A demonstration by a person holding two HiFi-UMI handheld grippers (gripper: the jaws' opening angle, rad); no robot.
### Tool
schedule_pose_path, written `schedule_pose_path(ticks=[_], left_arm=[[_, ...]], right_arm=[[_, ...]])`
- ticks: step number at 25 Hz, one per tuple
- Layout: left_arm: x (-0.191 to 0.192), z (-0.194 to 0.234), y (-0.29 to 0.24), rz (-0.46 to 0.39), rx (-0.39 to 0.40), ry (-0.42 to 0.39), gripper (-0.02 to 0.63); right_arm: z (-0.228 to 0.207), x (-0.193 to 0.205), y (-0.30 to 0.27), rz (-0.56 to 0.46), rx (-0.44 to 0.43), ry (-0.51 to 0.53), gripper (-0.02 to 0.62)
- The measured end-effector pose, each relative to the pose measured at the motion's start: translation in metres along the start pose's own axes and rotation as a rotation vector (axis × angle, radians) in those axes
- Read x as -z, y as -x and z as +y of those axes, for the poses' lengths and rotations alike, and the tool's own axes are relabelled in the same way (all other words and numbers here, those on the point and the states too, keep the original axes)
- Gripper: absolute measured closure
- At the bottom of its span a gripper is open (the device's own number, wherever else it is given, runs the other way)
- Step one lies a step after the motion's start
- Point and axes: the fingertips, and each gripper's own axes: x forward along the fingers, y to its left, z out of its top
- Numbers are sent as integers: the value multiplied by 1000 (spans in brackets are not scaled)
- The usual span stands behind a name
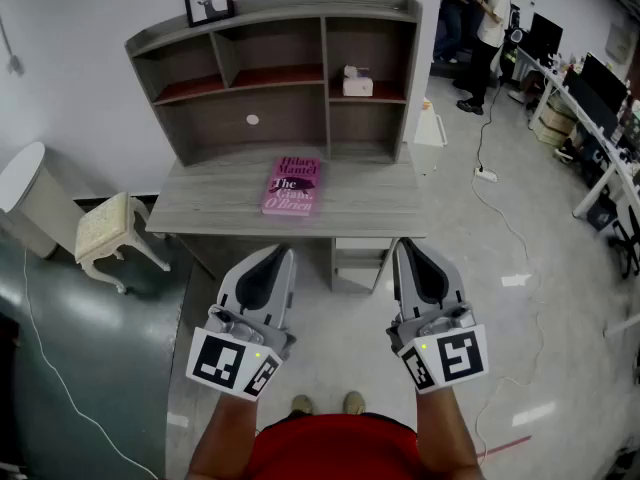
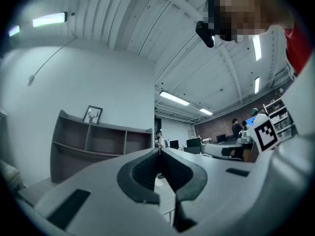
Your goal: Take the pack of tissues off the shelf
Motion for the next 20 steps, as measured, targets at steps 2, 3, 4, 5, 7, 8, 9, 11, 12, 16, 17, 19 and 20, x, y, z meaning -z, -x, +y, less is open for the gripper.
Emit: schedule_pose_path(ticks=[2,3,4,5,7,8,9,11,12,16,17,19,20], left_arm=[[0,-3,-2,0,-1,-3,597],[1,-5,-3,1,-2,-5,597],[1,-8,-4,2,-3,-7,597],[2,-10,-5,3,-5,-10,597],[3,-15,-9,7,-10,-15,597],[3,-18,-11,9,-15,-17,597],[4,-21,-14,11,-21,-18,597],[6,-26,-19,15,-36,-21,598],[7,-29,-22,16,-44,-23,597],[13,-37,-33,22,-74,-31,598],[14,-38,-35,27,-79,-32,598],[18,-39,-40,36,-86,-32,598],[19,-37,-43,39,-89,-31,598]], right_arm=[[-1,0,1,2,-13,1,591],[-2,0,2,1,-20,-2,591],[-4,-1,2,-1,-26,-7,591],[-6,-1,3,-4,-31,-12,591],[-12,-1,4,-8,-36,-16,591],[-16,-1,5,-8,-39,-16,591],[-20,-1,5,-7,-43,-17,591],[-28,-1,6,-5,-56,-18,591],[-32,-1,7,-5,-66,-17,591],[-47,2,6,-6,-97,-16,591],[-51,4,5,-3,-100,-21,591],[-57,8,3,0,-103,-30,591],[-59,9,0,0,-105,-33,591]])
